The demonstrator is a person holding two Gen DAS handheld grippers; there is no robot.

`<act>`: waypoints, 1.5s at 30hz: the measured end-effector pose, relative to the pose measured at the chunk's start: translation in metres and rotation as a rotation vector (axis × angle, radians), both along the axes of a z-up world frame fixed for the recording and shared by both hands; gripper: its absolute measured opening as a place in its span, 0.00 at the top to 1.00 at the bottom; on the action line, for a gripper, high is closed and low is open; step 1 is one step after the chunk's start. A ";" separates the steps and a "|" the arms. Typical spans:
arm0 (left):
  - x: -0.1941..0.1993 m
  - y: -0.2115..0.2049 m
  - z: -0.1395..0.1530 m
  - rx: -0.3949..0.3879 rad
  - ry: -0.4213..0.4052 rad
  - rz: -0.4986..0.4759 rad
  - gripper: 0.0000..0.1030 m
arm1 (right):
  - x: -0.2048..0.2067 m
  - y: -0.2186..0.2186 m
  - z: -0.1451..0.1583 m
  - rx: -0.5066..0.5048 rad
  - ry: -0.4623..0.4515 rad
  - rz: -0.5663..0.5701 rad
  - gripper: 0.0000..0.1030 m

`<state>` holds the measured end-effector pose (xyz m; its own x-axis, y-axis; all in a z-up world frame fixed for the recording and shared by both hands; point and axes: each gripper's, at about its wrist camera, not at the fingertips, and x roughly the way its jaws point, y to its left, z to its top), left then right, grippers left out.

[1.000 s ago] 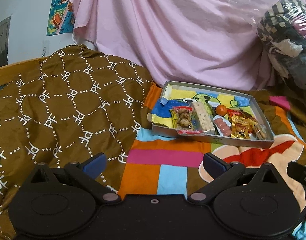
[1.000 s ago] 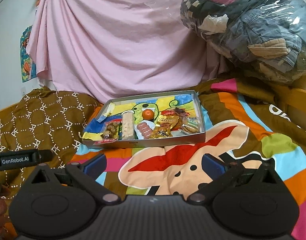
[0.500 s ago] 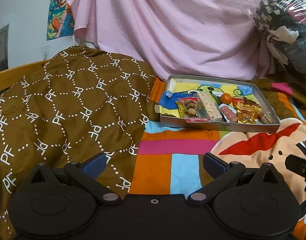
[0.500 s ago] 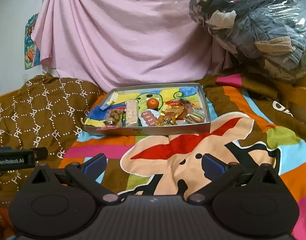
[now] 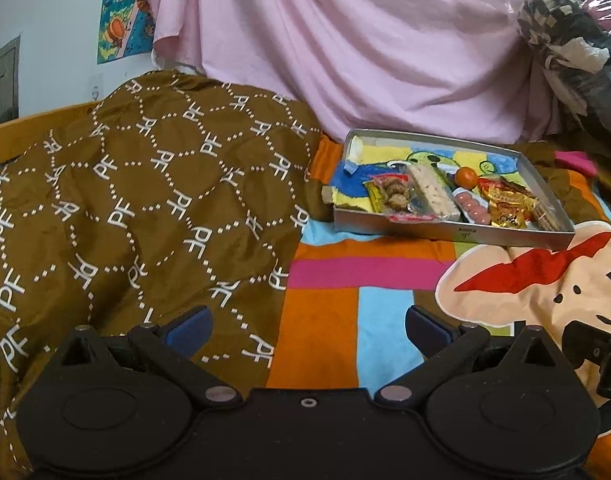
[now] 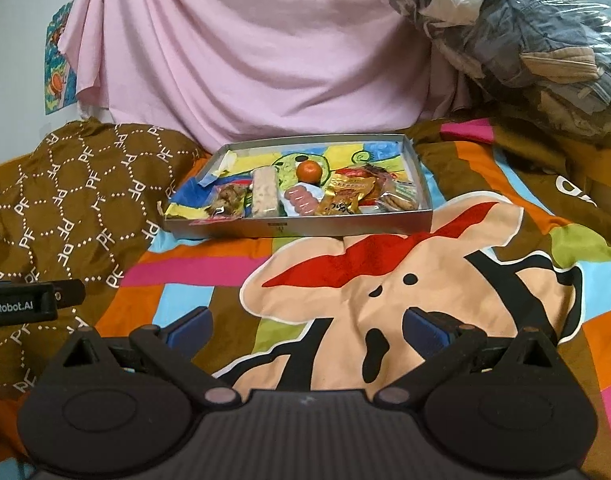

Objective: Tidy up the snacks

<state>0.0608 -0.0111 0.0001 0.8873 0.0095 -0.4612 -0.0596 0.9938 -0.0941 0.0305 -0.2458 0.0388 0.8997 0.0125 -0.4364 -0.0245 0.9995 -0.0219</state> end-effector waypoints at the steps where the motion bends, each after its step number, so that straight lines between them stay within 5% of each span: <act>1: 0.000 0.000 -0.001 -0.002 0.004 0.002 0.01 | -0.001 0.001 0.000 -0.004 -0.002 0.002 0.00; 45: -0.005 0.003 -0.001 0.010 -0.002 0.013 0.01 | -0.007 0.004 -0.002 0.012 -0.029 0.004 0.00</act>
<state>0.0560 -0.0079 -0.0007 0.8880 0.0254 -0.4591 -0.0719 0.9939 -0.0841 0.0239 -0.2423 0.0368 0.9120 0.0214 -0.4097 -0.0280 0.9996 -0.0102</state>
